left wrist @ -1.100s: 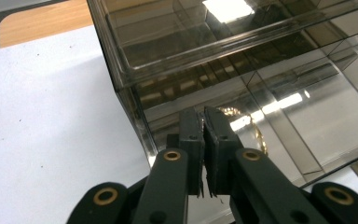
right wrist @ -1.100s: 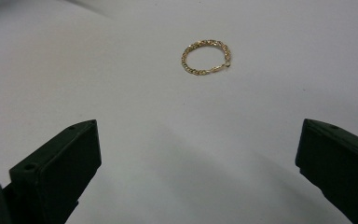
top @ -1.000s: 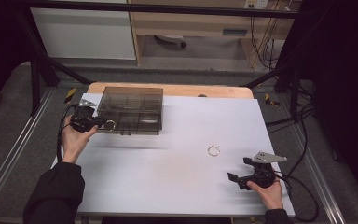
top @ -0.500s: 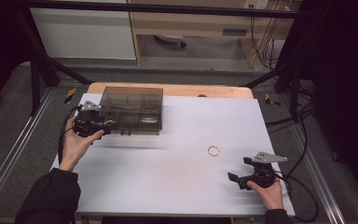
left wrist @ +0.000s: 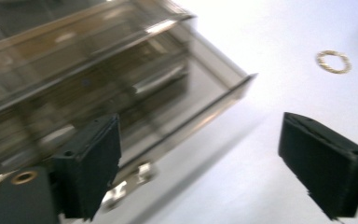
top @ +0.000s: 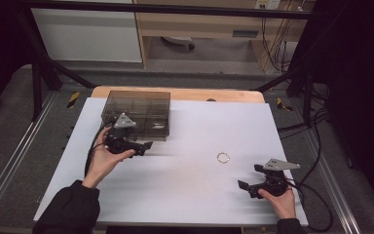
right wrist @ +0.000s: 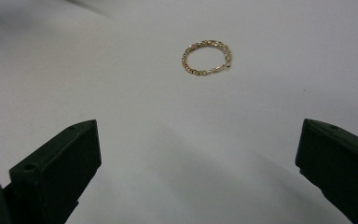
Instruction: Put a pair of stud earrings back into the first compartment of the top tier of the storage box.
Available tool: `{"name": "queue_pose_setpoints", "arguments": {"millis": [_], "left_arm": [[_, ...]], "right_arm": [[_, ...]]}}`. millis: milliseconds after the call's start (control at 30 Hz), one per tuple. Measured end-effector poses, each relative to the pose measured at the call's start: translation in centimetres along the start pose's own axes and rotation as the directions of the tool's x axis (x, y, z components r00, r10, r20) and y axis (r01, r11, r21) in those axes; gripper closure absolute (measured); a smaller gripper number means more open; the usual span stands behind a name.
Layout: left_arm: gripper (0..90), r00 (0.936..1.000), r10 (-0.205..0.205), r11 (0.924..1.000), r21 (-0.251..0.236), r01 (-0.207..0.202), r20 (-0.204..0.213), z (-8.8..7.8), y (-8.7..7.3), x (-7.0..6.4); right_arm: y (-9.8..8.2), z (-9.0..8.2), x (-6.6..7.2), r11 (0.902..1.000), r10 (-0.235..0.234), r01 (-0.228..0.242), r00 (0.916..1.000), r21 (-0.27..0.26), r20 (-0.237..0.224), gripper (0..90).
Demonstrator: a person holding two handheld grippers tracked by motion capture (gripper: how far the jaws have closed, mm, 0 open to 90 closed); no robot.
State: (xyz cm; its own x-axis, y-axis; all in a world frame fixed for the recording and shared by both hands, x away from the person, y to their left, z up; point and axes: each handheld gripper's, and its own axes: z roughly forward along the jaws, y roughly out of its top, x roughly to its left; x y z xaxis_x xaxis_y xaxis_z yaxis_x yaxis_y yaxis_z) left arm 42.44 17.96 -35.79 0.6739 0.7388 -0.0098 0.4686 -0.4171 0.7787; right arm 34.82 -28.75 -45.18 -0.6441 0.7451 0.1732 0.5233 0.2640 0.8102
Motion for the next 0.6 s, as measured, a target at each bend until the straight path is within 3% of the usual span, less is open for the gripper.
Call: {"name": "queue_pose_setpoints", "arguments": {"millis": [333, 600], "left_arm": [[6.4, 0.9960, 0.049, 0.9988, 0.003, -0.049, 0.075, 3.8, 1.6, -4.9], [6.5, 0.9883, 0.074, 0.9972, 0.002, -0.075, 0.133, 6.9, 2.8, -8.2]], "right_arm": [[0.0, 0.0, 0.0, 1.0000, -0.003, 0.003, 1.0000, 0.001, 0.000, 0.5], [0.0, 0.0, 0.0, 1.0000, -0.001, 0.001, 1.0000, 0.001, -0.002, 0.5]]}}
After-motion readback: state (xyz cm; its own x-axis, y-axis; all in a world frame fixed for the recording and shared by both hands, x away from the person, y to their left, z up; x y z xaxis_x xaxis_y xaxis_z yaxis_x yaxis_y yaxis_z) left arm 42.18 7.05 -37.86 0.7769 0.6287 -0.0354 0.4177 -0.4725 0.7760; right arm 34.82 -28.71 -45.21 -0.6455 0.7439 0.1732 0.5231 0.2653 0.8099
